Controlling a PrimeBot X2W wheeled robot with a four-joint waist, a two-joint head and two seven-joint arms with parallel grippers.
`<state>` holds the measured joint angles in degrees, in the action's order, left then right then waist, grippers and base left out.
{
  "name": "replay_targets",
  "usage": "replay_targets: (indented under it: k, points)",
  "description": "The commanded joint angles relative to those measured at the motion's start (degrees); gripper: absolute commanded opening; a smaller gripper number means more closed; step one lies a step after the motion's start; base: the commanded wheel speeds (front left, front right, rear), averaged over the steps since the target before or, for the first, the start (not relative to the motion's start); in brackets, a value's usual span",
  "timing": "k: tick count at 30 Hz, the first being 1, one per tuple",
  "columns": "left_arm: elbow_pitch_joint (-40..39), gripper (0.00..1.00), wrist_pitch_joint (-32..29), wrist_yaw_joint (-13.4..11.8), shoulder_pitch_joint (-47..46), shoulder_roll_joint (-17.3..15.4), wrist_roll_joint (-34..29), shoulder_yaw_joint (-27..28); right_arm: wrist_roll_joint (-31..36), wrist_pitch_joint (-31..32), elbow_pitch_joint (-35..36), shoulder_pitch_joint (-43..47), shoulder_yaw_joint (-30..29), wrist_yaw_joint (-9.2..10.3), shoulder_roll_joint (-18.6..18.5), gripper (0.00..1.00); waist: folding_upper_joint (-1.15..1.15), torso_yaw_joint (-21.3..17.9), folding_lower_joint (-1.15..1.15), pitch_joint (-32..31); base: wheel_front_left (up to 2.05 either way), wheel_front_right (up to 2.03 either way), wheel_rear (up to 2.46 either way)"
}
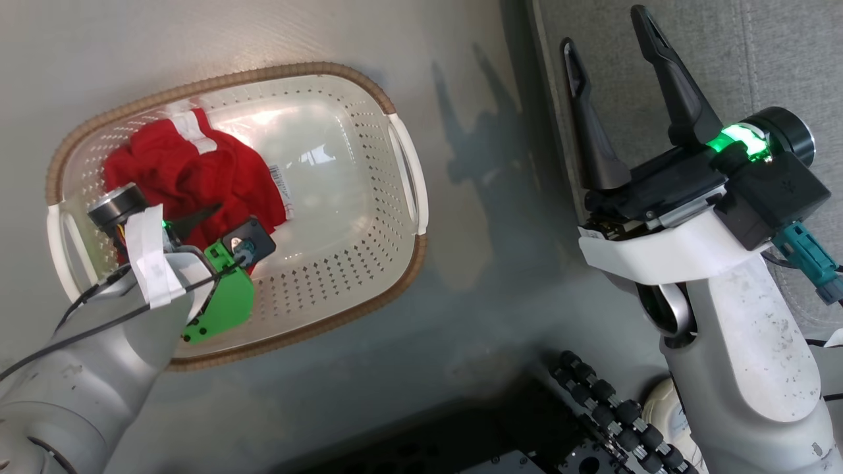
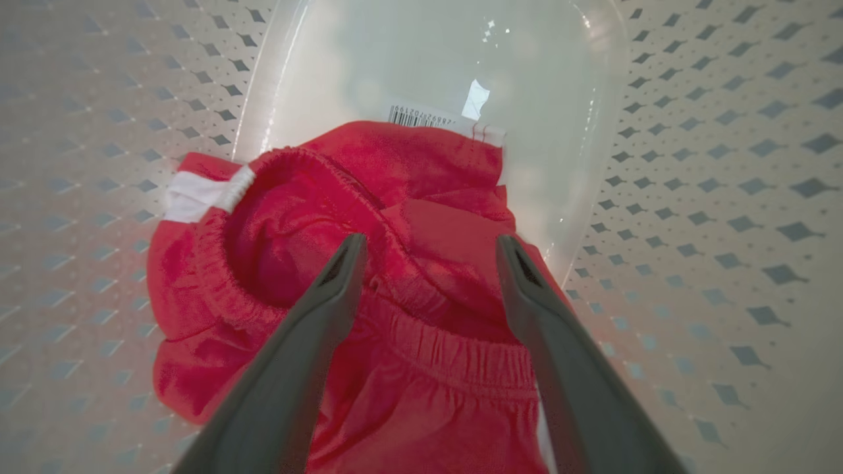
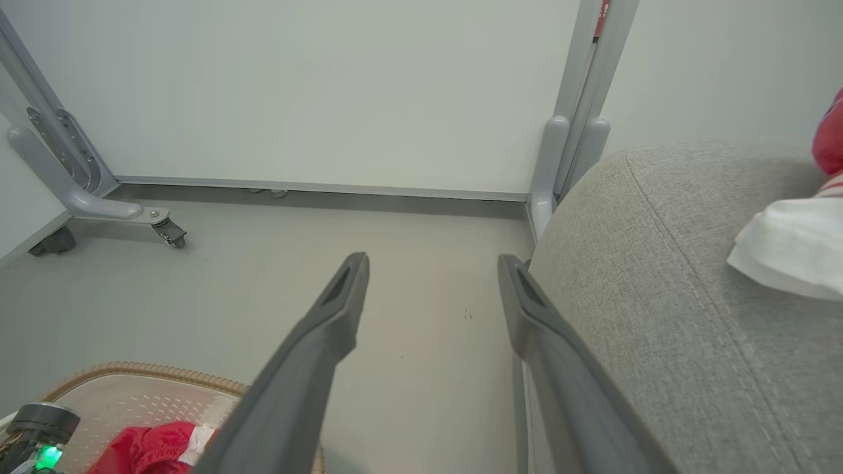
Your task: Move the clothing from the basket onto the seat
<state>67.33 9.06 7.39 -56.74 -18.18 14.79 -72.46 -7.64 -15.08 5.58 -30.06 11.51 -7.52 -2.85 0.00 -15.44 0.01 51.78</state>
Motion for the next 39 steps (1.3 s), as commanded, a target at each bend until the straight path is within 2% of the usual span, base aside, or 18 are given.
replay_targets:
  k: [1, 13, 25, 26, 27, 28, 34, 39]
  points:
    - [0.7, 1.0, -0.8, 0.1, -1.5, 0.0, 0.6, -0.3, 0.0, -0.1, 0.5, -0.7, -0.1, 0.06, -0.1, 1.0, 0.0, -0.3, -0.01, 1.6, 0.0, 0.0, 0.0]
    - [2.9, 1.0, -7.3, 0.1, -4.7, 0.6, 0.1, -0.9, 0.2, -0.1, 3.3, -0.2, -0.6, 0.06, -0.1, 1.0, 0.0, -0.4, -0.01, 5.4, 0.0, 0.0, 0.0]
    - [4.0, 1.0, -9.2, 0.1, -6.0, 0.4, -0.3, -1.0, 1.2, -0.1, 6.3, 1.5, -1.3, 0.06, -0.1, 1.0, 0.0, -0.5, -0.01, 7.9, 0.0, 0.0, 0.0]
    - [4.1, 0.89, -9.4, 0.1, -6.0, 0.6, -0.4, -1.0, 1.3, -0.1, 6.6, 1.6, -1.4, 0.06, -0.1, 1.0, 0.0, -0.4, -0.01, 7.9, 0.0, 0.0, 0.0]
    - [4.1, 0.35, -9.3, 0.1, -6.0, 0.8, -0.8, -1.0, 1.4, -0.1, 6.8, 1.9, -1.4, 0.06, -0.1, 1.0, 0.0, -0.4, -0.01, 8.0, 0.0, 0.0, 0.0]
    - [4.2, 0.0, -9.4, 0.1, -6.0, 1.0, -1.4, -1.0, 1.7, -0.1, 7.0, 2.1, -1.4, 0.06, -0.1, 1.0, 0.0, -0.3, -0.01, 8.0, 0.0, 0.0, 0.0]
    - [4.7, 0.0, -9.9, 0.1, -6.5, 1.9, -2.4, -1.0, 2.3, -0.1, 7.7, 2.2, -1.4, 0.06, -0.1, 1.0, 0.0, 0.2, -0.01, 8.1, 0.0, 0.0, 0.0]
    - [4.5, 0.0, -8.1, 0.1, -6.7, 2.7, -1.6, -1.0, 1.9, -0.1, 6.9, 1.0, -0.8, 0.06, -0.1, 1.0, 0.0, 0.3, -0.01, 7.3, 0.0, 0.0, 0.0]
